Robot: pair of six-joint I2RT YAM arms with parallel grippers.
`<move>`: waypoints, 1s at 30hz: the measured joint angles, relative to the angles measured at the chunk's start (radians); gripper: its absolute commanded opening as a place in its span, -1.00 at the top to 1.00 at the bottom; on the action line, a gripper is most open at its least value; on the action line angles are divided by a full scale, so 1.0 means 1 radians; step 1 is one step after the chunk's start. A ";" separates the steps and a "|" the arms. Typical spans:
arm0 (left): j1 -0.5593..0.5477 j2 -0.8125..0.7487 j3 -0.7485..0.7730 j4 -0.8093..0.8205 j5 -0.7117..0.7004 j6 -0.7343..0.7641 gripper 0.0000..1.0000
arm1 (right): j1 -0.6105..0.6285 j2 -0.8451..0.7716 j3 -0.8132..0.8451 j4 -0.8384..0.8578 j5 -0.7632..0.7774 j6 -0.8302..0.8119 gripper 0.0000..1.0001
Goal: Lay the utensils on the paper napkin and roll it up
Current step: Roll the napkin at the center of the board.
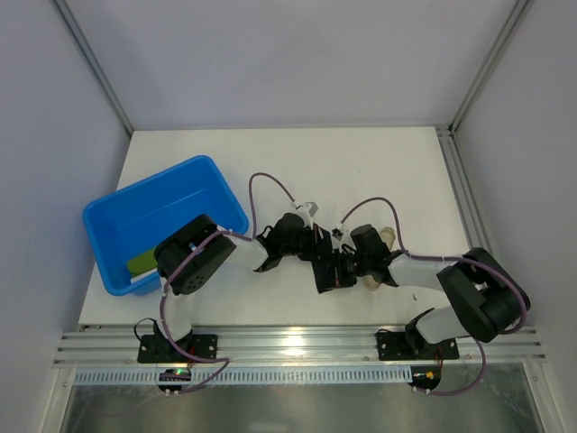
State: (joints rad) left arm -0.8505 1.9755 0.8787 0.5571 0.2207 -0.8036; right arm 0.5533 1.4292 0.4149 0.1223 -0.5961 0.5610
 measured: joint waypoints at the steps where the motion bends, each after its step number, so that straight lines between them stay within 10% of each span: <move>1: 0.000 0.000 0.000 0.000 0.000 0.000 1.00 | 0.001 -0.010 -0.009 0.005 0.002 0.003 0.92; 17: 0.000 0.000 0.001 0.000 0.000 0.001 1.00 | 0.026 -0.211 -0.134 -0.042 0.068 0.056 0.92; 30: 0.000 -0.002 0.011 -0.023 0.001 0.011 1.00 | -0.022 -0.431 -0.009 -0.380 0.327 0.037 -0.07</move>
State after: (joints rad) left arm -0.8505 1.9736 0.8898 0.5343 0.2214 -0.7925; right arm 0.5312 0.9981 0.4057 -0.2573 -0.2691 0.5983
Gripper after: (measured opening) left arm 0.002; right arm 0.504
